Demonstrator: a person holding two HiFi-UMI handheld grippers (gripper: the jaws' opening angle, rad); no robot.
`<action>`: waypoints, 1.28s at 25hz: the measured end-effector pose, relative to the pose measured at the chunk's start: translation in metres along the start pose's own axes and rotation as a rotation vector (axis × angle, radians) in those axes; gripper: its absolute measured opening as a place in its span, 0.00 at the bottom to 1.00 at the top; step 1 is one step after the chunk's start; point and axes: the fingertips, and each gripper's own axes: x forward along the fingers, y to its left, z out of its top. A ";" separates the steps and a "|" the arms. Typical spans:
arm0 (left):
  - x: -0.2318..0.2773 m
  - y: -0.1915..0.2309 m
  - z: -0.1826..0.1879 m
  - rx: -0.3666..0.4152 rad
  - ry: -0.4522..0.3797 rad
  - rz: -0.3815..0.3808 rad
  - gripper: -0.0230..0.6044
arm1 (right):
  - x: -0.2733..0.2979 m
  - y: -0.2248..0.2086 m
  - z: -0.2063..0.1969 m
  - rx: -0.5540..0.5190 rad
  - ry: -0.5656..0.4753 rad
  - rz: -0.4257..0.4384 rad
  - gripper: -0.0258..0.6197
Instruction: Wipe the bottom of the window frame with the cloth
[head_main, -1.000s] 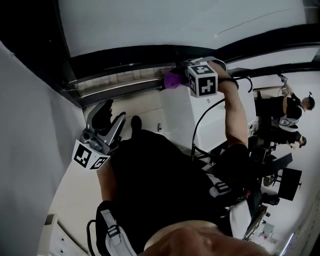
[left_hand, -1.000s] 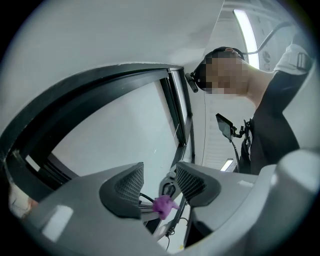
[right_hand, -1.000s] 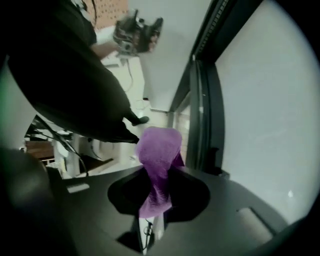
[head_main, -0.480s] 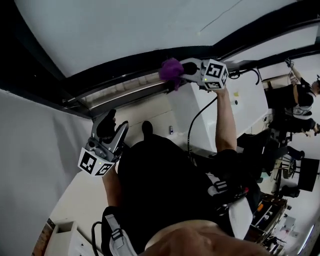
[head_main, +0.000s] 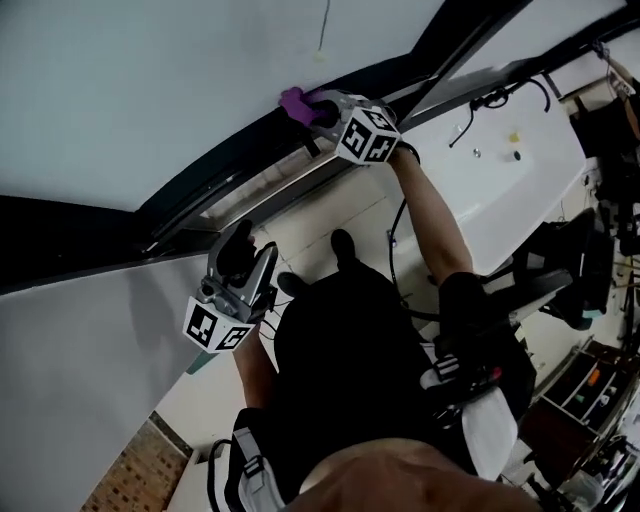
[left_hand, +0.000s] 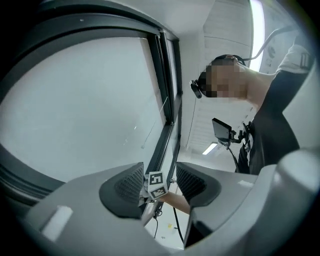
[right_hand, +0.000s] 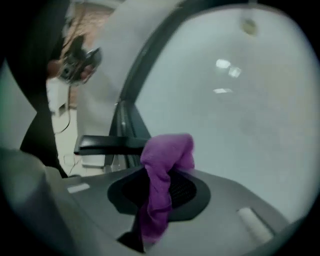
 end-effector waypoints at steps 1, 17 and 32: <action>0.007 -0.003 -0.002 0.004 0.013 -0.004 0.37 | -0.003 0.018 0.002 -0.091 0.007 0.068 0.16; 0.048 0.008 -0.051 -0.064 0.169 0.112 0.37 | -0.088 0.126 0.011 -0.205 -0.292 0.467 0.16; 0.082 0.010 -0.053 -0.022 0.167 0.144 0.37 | 0.001 -0.044 -0.027 0.127 0.057 -0.122 0.16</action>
